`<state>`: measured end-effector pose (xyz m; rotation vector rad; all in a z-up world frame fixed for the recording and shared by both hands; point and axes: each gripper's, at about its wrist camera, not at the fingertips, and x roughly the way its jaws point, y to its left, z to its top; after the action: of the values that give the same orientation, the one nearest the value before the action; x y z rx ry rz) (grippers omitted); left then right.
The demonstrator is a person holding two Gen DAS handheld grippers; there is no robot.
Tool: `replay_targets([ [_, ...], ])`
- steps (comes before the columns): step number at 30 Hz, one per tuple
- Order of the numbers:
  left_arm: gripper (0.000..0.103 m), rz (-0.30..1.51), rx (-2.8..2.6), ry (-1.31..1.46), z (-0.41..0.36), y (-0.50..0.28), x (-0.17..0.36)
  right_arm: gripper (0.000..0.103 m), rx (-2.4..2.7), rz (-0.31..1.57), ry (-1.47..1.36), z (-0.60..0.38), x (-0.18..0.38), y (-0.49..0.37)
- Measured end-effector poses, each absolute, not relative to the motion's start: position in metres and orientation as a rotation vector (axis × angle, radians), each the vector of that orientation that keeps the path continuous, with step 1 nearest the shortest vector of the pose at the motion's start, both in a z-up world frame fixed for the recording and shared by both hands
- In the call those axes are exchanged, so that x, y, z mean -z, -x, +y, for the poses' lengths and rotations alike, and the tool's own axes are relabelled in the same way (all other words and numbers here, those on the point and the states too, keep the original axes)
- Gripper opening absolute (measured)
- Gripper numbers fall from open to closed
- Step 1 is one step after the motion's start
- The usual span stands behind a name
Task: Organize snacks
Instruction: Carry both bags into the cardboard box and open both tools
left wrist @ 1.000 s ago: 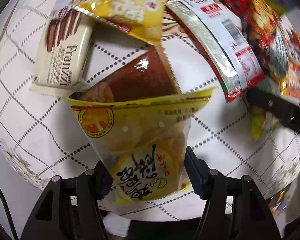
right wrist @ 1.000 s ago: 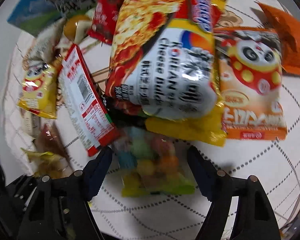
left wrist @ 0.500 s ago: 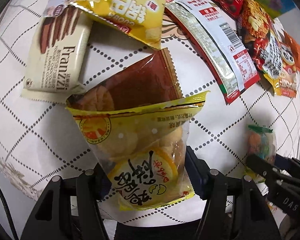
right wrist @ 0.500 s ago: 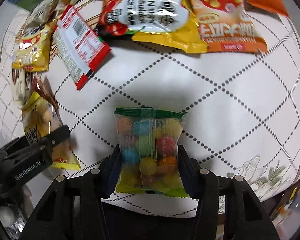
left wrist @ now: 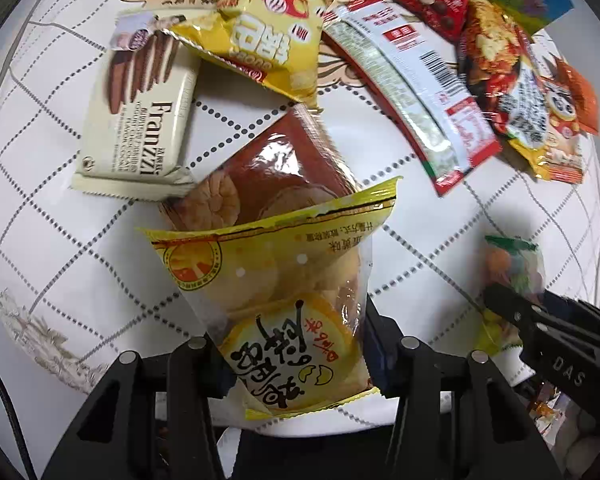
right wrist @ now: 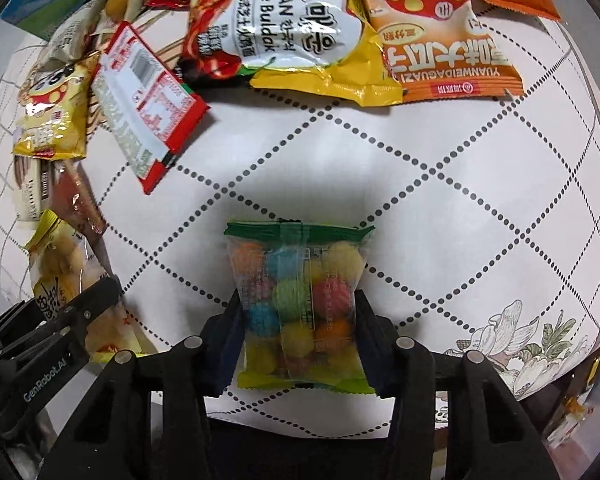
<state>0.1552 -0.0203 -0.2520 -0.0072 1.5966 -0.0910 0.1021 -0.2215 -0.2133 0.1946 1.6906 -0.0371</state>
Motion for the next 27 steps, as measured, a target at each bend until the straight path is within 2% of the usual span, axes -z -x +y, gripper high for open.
replay_targets([
  [8,0.047,1.562,0.122,0.052,-0.029,-0.162,0.189,0.052,-0.095,1.627,-0.276,-0.218,0.168,-0.119],
  [13,0.047,1.474,0.183,0.078,-0.043,-0.191,0.126,0.051,-0.167,1.532,-0.314,-0.22,0.118,-0.148],
  [19,0.047,1.341,0.243,0.106,-0.05,-0.259,0.064,0.051,-0.22,1.388,-0.353,-0.234,0.052,-0.209],
  [24,0.048,1.265,0.256,0.071,-0.07,-0.335,0.039,0.051,-0.22,1.284,-0.361,-0.245,0.014,-0.276],
  [27,0.048,1.264,0.254,0.044,-0.082,-0.389,0.039,0.052,-0.201,1.255,-0.341,-0.251,0.009,-0.325],
])
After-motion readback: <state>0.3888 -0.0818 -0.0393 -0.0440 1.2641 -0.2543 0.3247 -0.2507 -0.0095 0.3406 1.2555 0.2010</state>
